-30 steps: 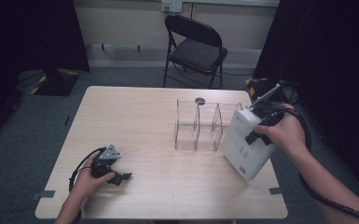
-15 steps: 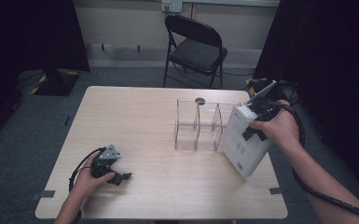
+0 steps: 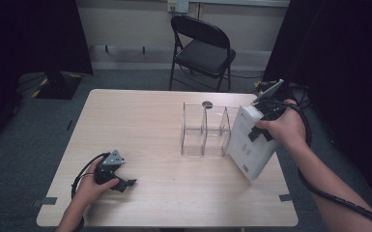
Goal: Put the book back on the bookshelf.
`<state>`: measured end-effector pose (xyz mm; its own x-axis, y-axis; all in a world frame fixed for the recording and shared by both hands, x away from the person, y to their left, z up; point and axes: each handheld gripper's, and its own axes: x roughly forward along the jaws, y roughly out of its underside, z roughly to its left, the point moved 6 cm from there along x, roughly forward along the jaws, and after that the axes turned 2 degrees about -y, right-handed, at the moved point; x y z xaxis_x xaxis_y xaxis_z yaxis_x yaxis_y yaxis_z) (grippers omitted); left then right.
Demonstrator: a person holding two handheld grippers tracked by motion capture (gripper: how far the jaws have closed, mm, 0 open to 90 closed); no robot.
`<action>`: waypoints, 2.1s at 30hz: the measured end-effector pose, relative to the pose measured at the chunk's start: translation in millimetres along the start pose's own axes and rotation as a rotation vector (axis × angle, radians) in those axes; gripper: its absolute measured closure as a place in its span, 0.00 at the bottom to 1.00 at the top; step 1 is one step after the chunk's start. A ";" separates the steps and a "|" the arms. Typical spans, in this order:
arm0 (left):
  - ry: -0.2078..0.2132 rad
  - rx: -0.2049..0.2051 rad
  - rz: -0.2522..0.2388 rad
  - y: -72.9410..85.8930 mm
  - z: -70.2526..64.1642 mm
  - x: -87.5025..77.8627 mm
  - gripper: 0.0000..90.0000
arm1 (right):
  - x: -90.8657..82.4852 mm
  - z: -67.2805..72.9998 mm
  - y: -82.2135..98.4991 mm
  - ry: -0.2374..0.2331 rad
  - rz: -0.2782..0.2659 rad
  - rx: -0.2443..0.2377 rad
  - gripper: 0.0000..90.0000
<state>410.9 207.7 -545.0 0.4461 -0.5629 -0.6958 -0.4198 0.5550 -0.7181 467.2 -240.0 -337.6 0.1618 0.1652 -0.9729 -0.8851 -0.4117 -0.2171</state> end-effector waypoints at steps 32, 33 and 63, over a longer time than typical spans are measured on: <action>-0.001 0.000 -0.001 -0.1 0.0 0.1 0.00 | -6.4 -10.1 -25.9 0.020 -0.001 0.082 0.59; -0.001 0.001 -0.001 -0.1 0.0 0.1 0.00 | -6.6 -10.4 -26.6 0.018 -0.006 0.085 0.59; -0.001 0.000 -0.001 0.0 0.0 0.1 0.00 | -3.4 -13.3 -46.4 0.018 -0.004 0.142 0.59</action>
<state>411.0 207.6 -545.0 0.4473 -0.5631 -0.6949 -0.4191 0.5544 -0.7190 513.5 -233.4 -325.3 0.1725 0.1497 -0.9736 -0.9371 -0.2795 -0.2090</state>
